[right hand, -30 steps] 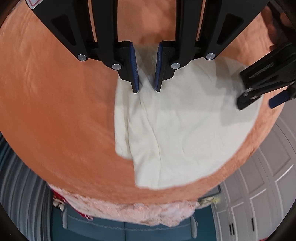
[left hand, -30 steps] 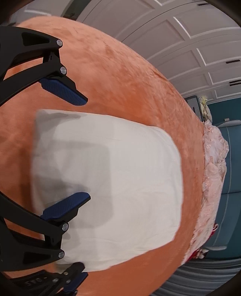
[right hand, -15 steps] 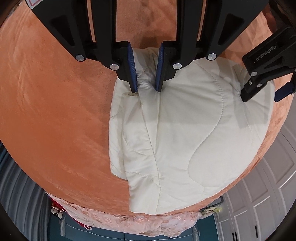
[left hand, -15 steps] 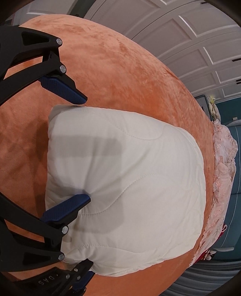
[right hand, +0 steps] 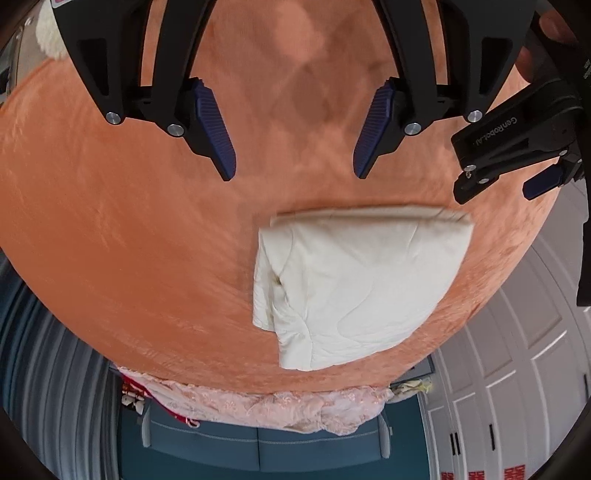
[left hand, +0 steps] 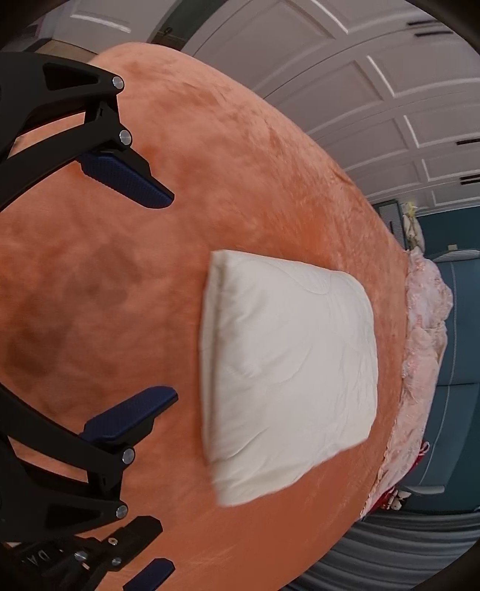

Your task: Fold large clothes

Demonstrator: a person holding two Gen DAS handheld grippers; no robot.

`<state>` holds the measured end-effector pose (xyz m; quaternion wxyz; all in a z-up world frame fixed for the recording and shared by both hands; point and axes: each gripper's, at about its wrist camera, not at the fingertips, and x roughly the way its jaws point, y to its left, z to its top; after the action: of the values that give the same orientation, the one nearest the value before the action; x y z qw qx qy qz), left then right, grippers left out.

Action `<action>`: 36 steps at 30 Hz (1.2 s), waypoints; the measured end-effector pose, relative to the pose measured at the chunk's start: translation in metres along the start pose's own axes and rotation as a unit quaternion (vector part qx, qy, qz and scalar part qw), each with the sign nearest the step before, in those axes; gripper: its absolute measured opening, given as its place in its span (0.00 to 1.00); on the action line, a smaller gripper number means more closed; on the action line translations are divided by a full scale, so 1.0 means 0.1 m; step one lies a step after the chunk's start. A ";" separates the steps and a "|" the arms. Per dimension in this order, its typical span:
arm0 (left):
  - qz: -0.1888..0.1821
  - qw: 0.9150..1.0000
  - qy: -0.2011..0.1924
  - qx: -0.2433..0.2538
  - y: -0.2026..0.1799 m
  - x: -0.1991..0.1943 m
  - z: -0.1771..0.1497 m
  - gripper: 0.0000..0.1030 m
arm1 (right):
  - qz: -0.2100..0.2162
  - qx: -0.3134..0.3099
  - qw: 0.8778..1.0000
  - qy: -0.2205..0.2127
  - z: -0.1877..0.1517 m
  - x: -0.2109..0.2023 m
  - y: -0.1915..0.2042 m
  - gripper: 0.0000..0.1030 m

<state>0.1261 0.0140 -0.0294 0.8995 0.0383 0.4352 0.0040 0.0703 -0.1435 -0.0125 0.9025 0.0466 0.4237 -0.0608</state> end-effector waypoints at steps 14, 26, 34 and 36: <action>0.001 0.998 -0.044 0.035 -0.11 -0.63 -0.61 0.92 | -0.007 -0.008 1.000 -0.029 -0.66 -0.53 -0.12 0.67; 0.016 0.997 -0.064 0.037 -0.10 -0.82 -0.79 0.92 | -0.006 -0.013 0.999 -0.045 -0.79 -0.69 -0.11 0.67; 0.018 0.997 -0.066 0.028 -0.05 -0.86 -0.80 0.92 | -0.005 -0.019 0.998 -0.054 -0.81 -0.77 -0.08 0.67; 0.020 0.997 -0.066 0.028 -0.05 -0.87 -0.80 0.92 | -0.005 -0.019 0.998 -0.054 -0.82 -0.77 -0.07 0.67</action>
<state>0.0090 0.0113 -0.0115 0.9247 0.0724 0.3738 0.0067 -0.0414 -0.1341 -0.0056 0.9247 0.0244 0.3753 -0.0599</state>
